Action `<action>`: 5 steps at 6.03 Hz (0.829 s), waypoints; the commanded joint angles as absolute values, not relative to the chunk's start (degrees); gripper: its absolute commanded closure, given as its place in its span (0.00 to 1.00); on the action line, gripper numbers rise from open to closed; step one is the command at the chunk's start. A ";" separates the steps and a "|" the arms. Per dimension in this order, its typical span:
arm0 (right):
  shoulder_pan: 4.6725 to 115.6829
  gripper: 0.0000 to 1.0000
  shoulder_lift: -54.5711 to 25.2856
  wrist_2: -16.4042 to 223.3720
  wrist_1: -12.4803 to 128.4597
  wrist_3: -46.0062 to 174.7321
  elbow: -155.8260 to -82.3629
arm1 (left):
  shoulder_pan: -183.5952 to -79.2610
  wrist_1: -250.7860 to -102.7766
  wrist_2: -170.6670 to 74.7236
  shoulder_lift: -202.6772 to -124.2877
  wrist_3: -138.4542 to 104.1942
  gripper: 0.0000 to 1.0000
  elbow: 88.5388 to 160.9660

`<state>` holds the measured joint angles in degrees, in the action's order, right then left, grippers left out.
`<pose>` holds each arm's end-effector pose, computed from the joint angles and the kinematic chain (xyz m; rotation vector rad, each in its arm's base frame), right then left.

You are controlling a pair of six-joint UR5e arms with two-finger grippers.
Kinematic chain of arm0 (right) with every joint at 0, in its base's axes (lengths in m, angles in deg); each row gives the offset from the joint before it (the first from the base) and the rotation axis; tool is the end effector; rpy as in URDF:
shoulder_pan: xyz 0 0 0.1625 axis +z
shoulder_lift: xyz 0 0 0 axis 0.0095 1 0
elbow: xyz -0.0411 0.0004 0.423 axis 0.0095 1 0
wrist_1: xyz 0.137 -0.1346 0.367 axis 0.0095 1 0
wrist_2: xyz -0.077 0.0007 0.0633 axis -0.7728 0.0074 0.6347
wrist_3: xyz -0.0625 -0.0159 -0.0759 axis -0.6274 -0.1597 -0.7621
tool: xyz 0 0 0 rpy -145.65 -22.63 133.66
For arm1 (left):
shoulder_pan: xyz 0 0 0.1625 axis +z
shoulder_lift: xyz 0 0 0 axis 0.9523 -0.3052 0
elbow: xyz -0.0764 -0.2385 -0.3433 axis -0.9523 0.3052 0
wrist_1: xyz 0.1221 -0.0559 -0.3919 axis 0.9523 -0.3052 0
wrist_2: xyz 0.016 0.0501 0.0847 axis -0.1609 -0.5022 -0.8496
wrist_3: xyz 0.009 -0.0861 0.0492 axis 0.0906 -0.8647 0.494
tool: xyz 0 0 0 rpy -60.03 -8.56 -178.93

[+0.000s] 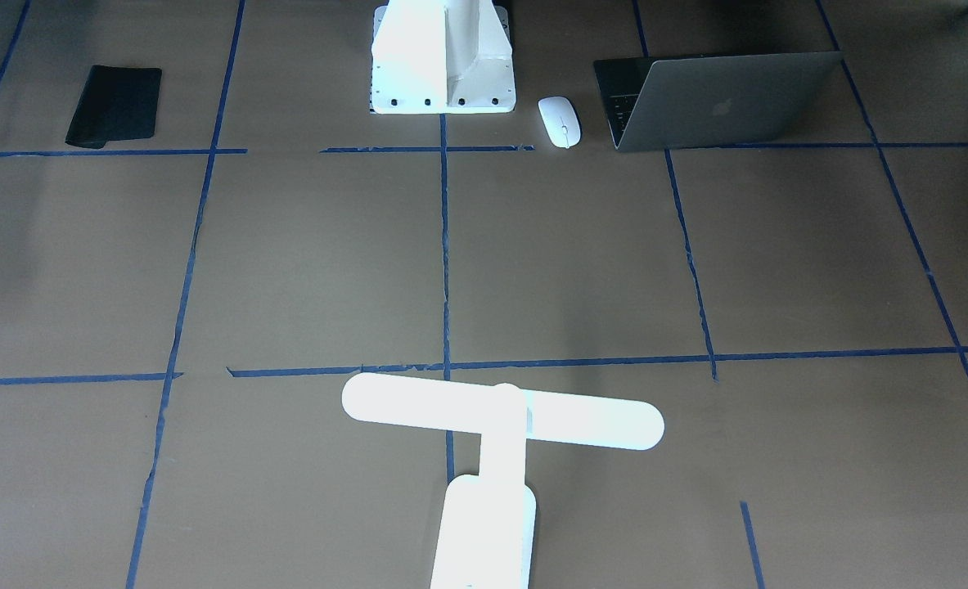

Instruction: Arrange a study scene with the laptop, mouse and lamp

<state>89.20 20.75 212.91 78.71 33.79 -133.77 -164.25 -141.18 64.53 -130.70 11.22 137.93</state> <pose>0.0573 -0.3746 0.6385 -0.0020 -0.7467 -0.2237 -0.0776 -0.3810 0.6549 -0.0331 0.7794 0.1361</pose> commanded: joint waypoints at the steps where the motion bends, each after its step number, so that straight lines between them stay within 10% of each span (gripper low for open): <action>1: 89.14 0.00 20.75 212.91 78.71 33.80 -133.77 | -164.34 -141.19 64.44 -130.62 11.40 0.00 138.02; 5: 89.14 0.00 20.75 212.91 78.71 33.80 -133.85 | -163.82 -141.27 64.35 -132.62 10.87 0.00 138.55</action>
